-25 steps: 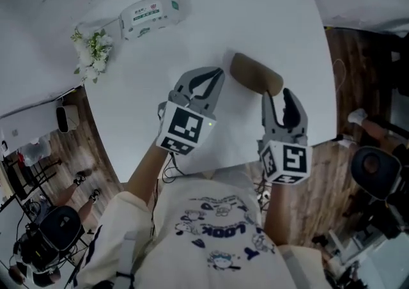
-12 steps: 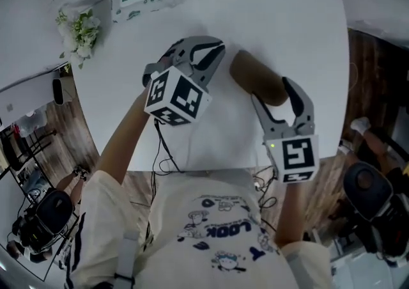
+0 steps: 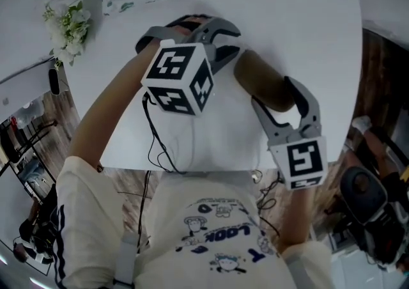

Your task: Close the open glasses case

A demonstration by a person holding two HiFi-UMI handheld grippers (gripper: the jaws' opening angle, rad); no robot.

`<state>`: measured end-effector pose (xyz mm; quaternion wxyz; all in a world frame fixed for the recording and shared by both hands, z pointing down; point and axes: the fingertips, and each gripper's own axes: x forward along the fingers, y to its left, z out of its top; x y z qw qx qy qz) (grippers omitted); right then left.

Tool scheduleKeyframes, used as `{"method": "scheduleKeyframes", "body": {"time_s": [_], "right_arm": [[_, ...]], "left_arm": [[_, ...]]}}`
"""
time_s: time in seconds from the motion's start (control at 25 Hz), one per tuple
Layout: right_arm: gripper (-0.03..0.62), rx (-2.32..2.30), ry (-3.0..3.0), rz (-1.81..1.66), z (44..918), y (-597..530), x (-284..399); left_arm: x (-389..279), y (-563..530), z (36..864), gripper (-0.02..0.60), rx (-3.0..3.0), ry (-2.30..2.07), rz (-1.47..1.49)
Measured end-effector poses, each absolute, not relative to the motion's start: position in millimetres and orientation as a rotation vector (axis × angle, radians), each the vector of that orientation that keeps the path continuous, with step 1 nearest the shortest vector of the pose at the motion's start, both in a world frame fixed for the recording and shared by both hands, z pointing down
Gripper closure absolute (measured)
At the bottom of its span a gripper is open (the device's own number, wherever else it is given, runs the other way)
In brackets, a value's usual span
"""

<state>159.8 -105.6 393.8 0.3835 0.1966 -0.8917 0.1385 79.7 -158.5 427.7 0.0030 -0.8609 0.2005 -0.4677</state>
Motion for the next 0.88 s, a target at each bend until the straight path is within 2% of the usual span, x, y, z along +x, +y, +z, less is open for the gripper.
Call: {"method": "scheduleKeyframes", "body": {"time_s": [0.2,0.6,0.88], "right_arm": [[0.296,0.411,-2.223,0.310,401,-106,161],[0.292,0.319,-2.155,0.287,411,-106,160],[0.292,0.269,-2.141,0.278,412,-106,158]], "left_arm": [[89,-153,435,0.476,-2.655,0.299,-1.552],[97,-154,448,0.477,-2.531,-0.036,-1.696],[100,-154,449,0.511,-2.461,-0.205,-1.690]]}}
